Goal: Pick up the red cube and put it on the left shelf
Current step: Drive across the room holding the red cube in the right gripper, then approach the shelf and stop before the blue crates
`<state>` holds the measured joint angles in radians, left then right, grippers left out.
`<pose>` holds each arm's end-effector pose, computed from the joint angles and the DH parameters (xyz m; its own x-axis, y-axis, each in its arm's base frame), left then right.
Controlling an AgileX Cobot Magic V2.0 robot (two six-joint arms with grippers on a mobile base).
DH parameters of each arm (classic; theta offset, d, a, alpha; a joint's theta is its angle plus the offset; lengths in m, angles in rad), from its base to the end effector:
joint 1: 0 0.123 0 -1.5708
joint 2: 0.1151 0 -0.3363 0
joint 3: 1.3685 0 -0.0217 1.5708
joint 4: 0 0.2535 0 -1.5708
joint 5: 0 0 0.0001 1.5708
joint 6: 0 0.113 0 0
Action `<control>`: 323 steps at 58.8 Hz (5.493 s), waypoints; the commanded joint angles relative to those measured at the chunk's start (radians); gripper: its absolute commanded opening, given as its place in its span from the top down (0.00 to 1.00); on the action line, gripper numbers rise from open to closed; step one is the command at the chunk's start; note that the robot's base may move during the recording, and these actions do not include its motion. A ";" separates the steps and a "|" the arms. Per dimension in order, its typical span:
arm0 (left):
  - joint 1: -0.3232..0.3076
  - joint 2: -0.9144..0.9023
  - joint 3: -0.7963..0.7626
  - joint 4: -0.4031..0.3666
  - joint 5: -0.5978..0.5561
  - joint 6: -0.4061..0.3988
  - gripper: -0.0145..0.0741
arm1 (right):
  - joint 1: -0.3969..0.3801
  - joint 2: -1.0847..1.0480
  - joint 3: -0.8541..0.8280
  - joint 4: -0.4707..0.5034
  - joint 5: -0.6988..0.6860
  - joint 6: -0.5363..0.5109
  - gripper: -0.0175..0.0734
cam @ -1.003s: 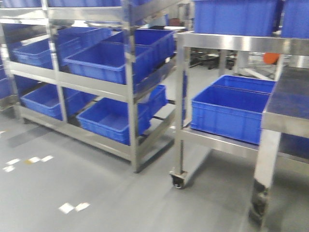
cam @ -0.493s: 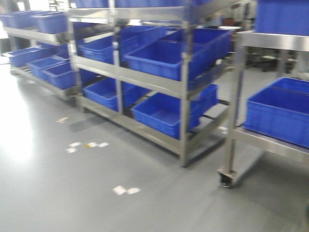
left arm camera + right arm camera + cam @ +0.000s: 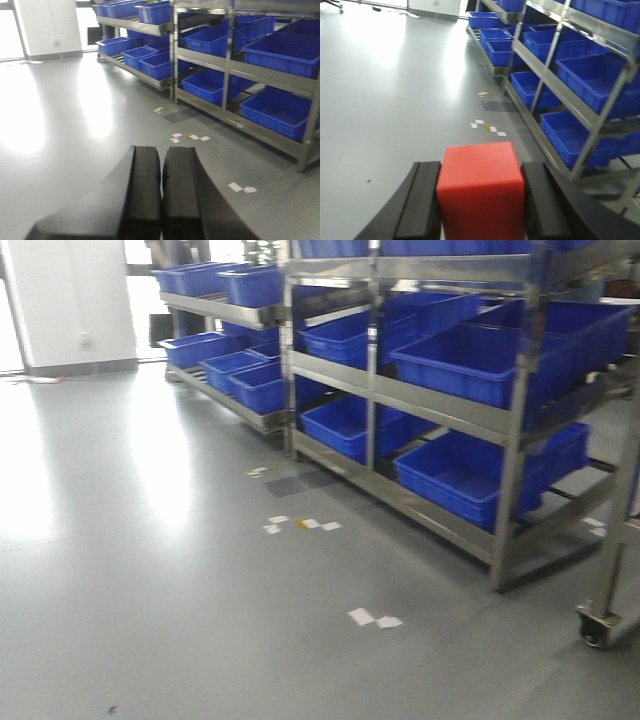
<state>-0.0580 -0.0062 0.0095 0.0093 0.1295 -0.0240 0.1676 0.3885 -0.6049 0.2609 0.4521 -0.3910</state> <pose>0.0293 -0.0016 0.1972 -0.0463 -0.0121 -0.9989 0.0561 0.9983 -0.0147 0.0493 0.0213 0.3666 -0.0886 -0.1709 -0.9813 -0.2931 0.9460 -0.1383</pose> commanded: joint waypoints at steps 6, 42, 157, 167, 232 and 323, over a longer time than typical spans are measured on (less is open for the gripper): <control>-0.005 -0.016 0.023 -0.003 -0.087 -0.001 0.72 | 0.001 0.006 -0.027 0.011 -0.080 -0.003 0.74; -0.005 -0.016 0.023 -0.003 -0.087 -0.001 0.72 | 0.001 0.006 -0.027 0.011 -0.080 -0.003 0.74; -0.005 -0.016 0.023 -0.003 -0.087 -0.001 0.72 | 0.001 0.006 -0.027 0.011 -0.076 -0.003 0.74; -0.005 -0.016 0.023 -0.003 -0.087 -0.001 0.72 | 0.001 0.006 -0.027 0.011 -0.076 -0.003 0.74; -0.005 -0.016 0.023 -0.003 -0.087 -0.001 0.72 | 0.001 0.006 -0.027 0.011 -0.076 -0.003 0.74; -0.005 -0.016 0.023 -0.003 -0.087 -0.001 0.72 | 0.001 0.006 -0.027 0.011 -0.076 -0.003 0.74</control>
<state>-0.0580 -0.0062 0.0095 0.0093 0.1295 -0.0240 0.1676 0.3885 -0.6049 0.2613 0.4580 -0.3910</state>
